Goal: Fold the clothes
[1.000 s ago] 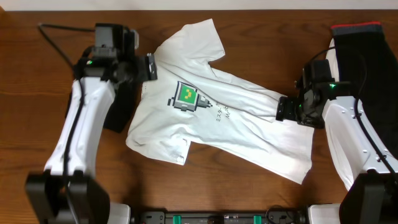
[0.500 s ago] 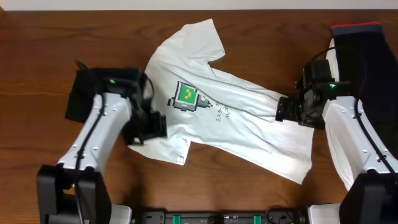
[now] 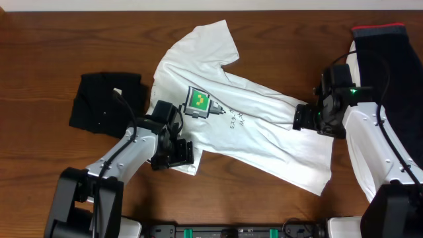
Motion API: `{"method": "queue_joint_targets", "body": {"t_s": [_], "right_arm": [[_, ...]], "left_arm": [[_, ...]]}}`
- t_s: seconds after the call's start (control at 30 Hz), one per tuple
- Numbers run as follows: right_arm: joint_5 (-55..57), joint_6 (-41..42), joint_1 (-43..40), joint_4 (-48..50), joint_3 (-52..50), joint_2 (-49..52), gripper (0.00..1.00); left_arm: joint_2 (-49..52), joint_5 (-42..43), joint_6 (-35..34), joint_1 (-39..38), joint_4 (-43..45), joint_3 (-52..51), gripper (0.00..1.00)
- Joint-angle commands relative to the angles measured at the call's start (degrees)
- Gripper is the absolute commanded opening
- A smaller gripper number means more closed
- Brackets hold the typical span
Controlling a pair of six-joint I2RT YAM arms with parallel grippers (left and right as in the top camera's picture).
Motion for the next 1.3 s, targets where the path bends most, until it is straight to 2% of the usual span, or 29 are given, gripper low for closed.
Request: {"method": "queue_joint_targets", "body": {"t_s": [0.0,0.03,0.17,0.2,0.23,0.43,0.63,0.77,0.87,0.97,1.0,1.27], "right_arm": [[0.8,0.5,-0.3,-0.2,0.3,-0.3,0.91],[0.8,0.5,-0.3,-0.2,0.3,-0.3,0.91],[0.8,0.5,-0.3,-0.2,0.3,-0.3,0.92],[0.8,0.5,-0.3,-0.2,0.3,-0.3,0.91],[0.8,0.5,-0.3,-0.2,0.3,-0.3,0.91],[0.9,0.5,-0.3,-0.3,0.3,-0.3,0.92],[3.0,0.5,-0.6,-1.2,0.3,-0.3,0.92],[4.0,0.6,-2.0,0.8,0.3,-0.3,0.93],[3.8,0.6,-3.1,4.6,0.3,-0.2,0.88],[3.8,0.6,-3.8,8.5,0.3,0.1,0.76],[3.9,0.6,-4.0,9.7,0.3,0.5,0.74],[4.6,2.3,-7.3,13.0,0.3,8.5,0.78]], "left_arm": [[1.6,-3.6,-0.1,-0.1,2.0,-2.0,0.61],[1.6,-3.5,-0.1,-0.1,1.9,-2.0,0.52],[1.6,-3.3,-0.1,-0.1,-1.1,-2.0,0.27],[1.6,-3.3,-0.2,-0.1,-2.3,-2.0,0.14],[1.6,-3.3,-1.0,-0.1,-3.5,-2.0,0.06],[-1.8,-3.4,-2.4,1.5,-13.3,1.4,0.05],[-14.4,-3.8,-0.5,7.9,-24.8,8.0,0.06],[-22.6,-9.3,-0.3,13.0,-32.9,11.2,0.06],[-27.5,-8.7,-0.5,16.0,-35.3,11.7,0.06],[-31.4,-8.7,-2.1,17.9,-37.1,11.7,0.06],[-32.4,-8.7,-2.5,18.4,-37.3,11.7,0.06],[-37.7,-7.8,-7.5,19.8,-37.5,11.7,0.06]]}}
